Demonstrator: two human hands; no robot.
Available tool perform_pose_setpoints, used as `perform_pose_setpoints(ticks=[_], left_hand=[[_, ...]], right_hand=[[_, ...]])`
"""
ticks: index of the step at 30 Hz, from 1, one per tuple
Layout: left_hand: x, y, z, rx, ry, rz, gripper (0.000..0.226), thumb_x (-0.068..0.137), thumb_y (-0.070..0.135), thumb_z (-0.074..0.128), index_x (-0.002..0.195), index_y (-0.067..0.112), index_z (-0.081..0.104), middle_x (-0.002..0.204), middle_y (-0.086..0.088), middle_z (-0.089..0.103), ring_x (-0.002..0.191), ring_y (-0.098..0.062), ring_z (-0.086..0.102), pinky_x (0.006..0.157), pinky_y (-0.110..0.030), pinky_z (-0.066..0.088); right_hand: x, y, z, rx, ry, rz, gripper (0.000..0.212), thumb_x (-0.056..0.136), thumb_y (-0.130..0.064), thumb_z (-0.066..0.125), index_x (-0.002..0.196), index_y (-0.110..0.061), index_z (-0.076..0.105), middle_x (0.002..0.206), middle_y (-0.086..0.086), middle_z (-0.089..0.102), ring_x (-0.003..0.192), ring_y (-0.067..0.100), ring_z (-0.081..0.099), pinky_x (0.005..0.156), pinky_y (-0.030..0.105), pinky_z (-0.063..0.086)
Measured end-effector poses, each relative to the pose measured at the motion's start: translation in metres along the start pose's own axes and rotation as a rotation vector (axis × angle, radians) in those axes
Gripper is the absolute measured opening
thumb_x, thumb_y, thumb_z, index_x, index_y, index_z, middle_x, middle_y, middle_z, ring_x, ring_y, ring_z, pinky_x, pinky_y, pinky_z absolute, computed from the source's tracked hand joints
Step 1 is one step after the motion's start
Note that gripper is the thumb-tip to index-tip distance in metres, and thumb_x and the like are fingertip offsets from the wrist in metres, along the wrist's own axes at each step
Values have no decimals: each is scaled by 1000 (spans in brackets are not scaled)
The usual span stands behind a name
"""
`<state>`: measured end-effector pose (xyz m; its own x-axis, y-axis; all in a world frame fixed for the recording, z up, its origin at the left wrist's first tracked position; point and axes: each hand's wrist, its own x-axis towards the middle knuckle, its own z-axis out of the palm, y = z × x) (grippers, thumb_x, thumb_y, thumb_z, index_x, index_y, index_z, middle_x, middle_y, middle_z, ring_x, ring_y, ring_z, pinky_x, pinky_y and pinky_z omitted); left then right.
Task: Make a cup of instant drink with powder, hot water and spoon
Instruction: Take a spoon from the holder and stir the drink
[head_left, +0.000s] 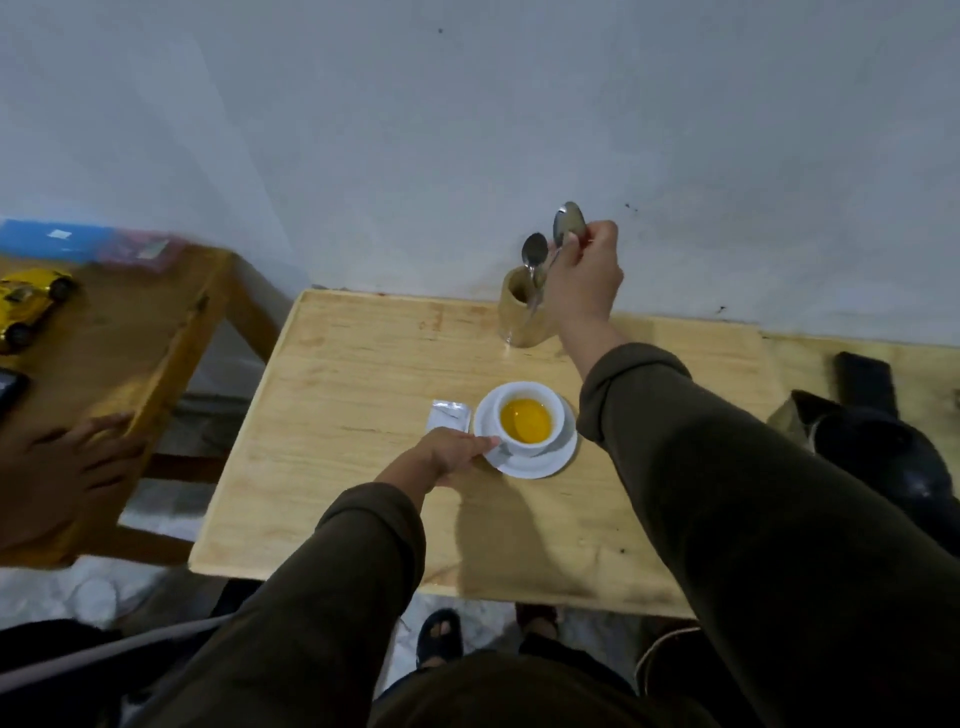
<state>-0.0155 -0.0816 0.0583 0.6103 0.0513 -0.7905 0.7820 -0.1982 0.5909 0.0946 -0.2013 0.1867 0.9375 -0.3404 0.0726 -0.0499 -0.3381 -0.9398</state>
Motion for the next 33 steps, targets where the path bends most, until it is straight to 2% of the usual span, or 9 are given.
perform_pose_setpoints(ticks=[2, 5, 12, 19, 22, 24, 27, 30, 33], left_hand=[[4, -3, 1, 26, 13, 0, 59, 82, 44, 68, 128, 7, 59, 128, -11, 62, 108, -21, 58, 84, -31, 49], [8, -8, 3, 50, 19, 10, 66, 82, 49, 66, 130, 7, 57, 134, -12, 59, 122, -27, 56, 102, -39, 48], [12, -13, 8, 76, 29, 67, 68, 85, 48, 62, 134, 2, 52, 136, -13, 57, 124, -29, 54, 103, -38, 46], [13, -13, 7, 70, 28, 57, 69, 85, 49, 62, 134, 2, 53, 135, -13, 58, 124, -27, 55, 104, -38, 45], [14, -13, 7, 58, 36, 59, 67, 84, 47, 63, 132, 1, 54, 132, -14, 61, 122, -28, 57, 105, -40, 46], [14, -13, 8, 57, 47, 52, 66, 84, 47, 63, 131, 1, 55, 132, -14, 61, 121, -28, 58, 105, -39, 46], [14, -12, 9, 60, 60, 39, 65, 84, 47, 63, 131, 2, 55, 132, -14, 61, 121, -29, 57, 105, -40, 46], [14, -12, 12, 50, 90, 40, 63, 87, 44, 61, 133, 2, 53, 134, -14, 58, 123, -29, 54, 105, -40, 45], [12, -10, 14, 44, 99, 36, 64, 87, 44, 62, 134, 2, 51, 135, -14, 56, 124, -29, 53, 104, -39, 45]], right_hand=[[-14, 0, -7, 10, 11, 27, 10, 100, -19, 35, 103, -14, 42, 80, -4, 58, 75, 14, 64, 67, 24, 52], [-34, 13, -15, -53, -12, 26, 5, 100, -22, 33, 97, -24, 36, 87, 7, 63, 77, 30, 68, 73, 46, 59], [-74, 57, -34, -697, -341, 115, 22, 93, -15, 45, 113, -9, 51, 113, 19, 61, 100, 35, 57, 72, 32, 39], [-83, 73, -24, -921, -604, 258, 46, 90, -22, 55, 128, -1, 40, 130, 21, 49, 108, 34, 57, 68, 30, 40], [-82, 74, -20, -983, -697, 209, 28, 90, -20, 55, 112, -5, 50, 119, 18, 62, 86, 28, 60, 47, 23, 34], [-80, 73, -18, -1032, -757, 215, 15, 89, -12, 52, 104, -8, 52, 111, 16, 68, 72, 23, 64, 44, 22, 33], [-78, 73, -23, -1046, -787, 270, 21, 89, -7, 50, 110, -5, 54, 96, 11, 68, 51, 15, 54, 44, 23, 38], [-72, 72, -31, -1075, -776, 235, 3, 87, -6, 52, 87, -9, 50, 65, 5, 56, 48, 15, 54, 41, 23, 37], [-64, 71, -38, -1125, -722, 140, 25, 84, -8, 58, 62, -10, 45, 57, 2, 48, 46, 13, 46, 41, 23, 29]])
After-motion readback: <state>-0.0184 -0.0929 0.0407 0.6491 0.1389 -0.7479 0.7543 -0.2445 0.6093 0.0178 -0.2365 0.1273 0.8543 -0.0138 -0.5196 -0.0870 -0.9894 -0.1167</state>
